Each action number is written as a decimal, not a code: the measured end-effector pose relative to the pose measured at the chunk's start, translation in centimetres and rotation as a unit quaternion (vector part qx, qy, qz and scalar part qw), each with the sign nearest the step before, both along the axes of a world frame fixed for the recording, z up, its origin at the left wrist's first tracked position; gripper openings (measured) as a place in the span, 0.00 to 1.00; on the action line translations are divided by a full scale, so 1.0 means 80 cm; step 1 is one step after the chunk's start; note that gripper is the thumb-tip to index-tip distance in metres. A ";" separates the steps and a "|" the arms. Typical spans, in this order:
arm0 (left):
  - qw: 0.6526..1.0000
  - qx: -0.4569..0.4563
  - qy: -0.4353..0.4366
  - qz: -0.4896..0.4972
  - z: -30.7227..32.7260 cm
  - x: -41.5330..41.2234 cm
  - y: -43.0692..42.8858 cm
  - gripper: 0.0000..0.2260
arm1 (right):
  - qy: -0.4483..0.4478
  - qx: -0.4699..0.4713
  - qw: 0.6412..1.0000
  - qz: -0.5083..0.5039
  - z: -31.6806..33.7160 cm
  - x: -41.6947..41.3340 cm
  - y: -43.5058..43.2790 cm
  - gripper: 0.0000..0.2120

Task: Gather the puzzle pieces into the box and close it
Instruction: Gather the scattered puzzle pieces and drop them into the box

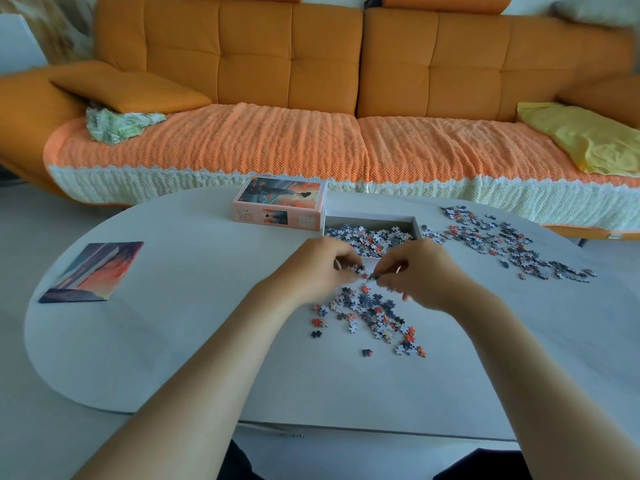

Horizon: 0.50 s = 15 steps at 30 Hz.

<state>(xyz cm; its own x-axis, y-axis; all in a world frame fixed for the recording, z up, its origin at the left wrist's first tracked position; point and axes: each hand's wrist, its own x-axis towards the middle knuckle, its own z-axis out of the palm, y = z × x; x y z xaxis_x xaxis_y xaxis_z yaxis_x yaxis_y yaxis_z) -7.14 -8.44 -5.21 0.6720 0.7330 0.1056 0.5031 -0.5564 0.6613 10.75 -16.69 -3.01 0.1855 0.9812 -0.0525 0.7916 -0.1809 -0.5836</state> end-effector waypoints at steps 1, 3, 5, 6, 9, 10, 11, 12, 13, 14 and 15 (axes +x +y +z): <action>1.000 0.010 -0.021 0.007 0.003 0.005 0.005 0.08 | 0.009 0.026 1.000 -0.012 0.004 0.004 0.002 0.06; 0.997 0.038 -0.065 0.032 0.007 0.016 0.015 0.08 | 0.009 0.090 0.995 -0.037 0.007 0.013 0.010 0.06; 0.990 0.064 -0.105 0.061 0.008 0.029 0.026 0.09 | -0.002 0.154 0.986 -0.062 0.004 0.018 0.020 0.05; 0.988 0.076 -0.116 0.075 0.007 0.035 0.031 0.09 | -0.017 0.182 0.980 -0.074 0.001 0.020 0.026 0.04; 0.985 0.102 -0.102 0.095 -0.004 0.045 0.045 0.12 | -0.067 0.228 0.967 -0.091 -0.010 0.021 0.042 0.04; 0.987 0.109 -0.084 0.086 -0.009 0.046 0.046 0.12 | -0.076 0.222 0.968 -0.086 -0.015 0.021 0.045 0.05; 0.989 0.117 -0.057 0.070 -0.014 0.048 0.047 0.13 | -0.089 0.199 0.973 -0.076 -0.019 0.021 0.048 0.06; 0.990 0.128 -0.027 0.051 -0.018 0.049 0.046 0.13 | -0.110 0.163 0.978 -0.062 -0.023 0.022 0.050 0.07; 0.989 0.142 0.001 0.035 -0.021 0.050 0.044 0.14 | -0.135 0.130 0.981 -0.046 -0.026 0.021 0.050 0.09; 0.987 0.157 0.023 0.025 -0.023 0.050 0.042 0.14 | -0.153 0.114 0.981 -0.031 -0.027 0.021 0.050 0.11; 0.984 0.174 0.038 0.021 -0.024 0.050 0.040 0.15 | -0.158 0.115 0.981 -0.018 -0.027 0.020 0.049 0.12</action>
